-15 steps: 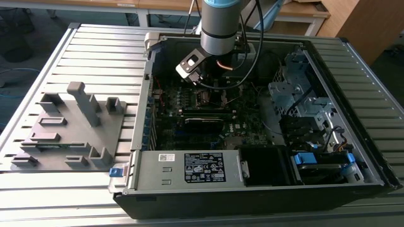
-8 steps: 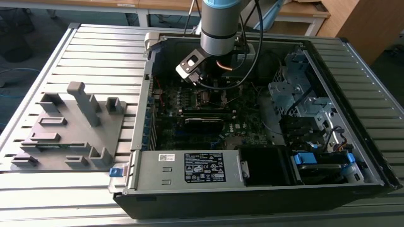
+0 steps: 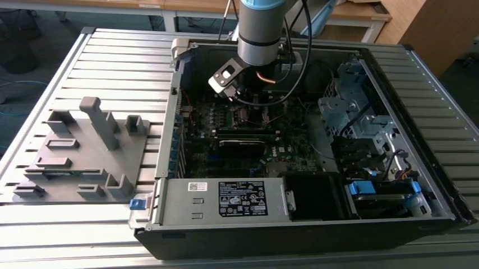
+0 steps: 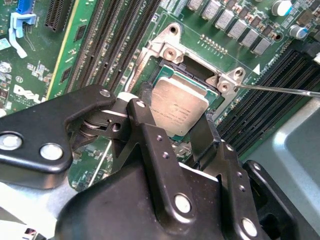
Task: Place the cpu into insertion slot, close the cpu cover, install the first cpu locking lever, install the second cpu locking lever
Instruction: 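Place the cpu into insertion slot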
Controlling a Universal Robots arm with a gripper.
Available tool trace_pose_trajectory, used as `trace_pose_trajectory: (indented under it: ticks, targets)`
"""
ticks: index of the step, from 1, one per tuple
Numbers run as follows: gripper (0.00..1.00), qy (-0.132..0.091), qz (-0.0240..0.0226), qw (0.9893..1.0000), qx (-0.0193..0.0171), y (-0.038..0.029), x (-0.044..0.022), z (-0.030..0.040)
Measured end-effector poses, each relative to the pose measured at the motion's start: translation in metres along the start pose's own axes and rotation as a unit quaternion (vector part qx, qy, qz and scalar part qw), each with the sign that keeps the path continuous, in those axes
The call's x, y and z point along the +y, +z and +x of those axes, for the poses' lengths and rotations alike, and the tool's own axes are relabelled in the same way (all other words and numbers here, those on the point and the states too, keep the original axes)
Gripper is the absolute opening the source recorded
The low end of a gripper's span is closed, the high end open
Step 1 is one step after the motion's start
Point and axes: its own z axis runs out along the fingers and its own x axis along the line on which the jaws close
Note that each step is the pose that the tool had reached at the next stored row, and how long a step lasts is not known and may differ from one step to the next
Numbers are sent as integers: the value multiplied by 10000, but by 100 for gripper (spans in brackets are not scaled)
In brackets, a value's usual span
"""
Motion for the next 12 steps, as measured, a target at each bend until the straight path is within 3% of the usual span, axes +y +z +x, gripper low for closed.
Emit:
trace_pose_trajectory:
  ticks: [3, 12]
  targets:
    - [54, -2, 0, 10000, -21, 0, 1, 2]
    - [54, -15, 0, 10000, -9, 2, 0, 4]
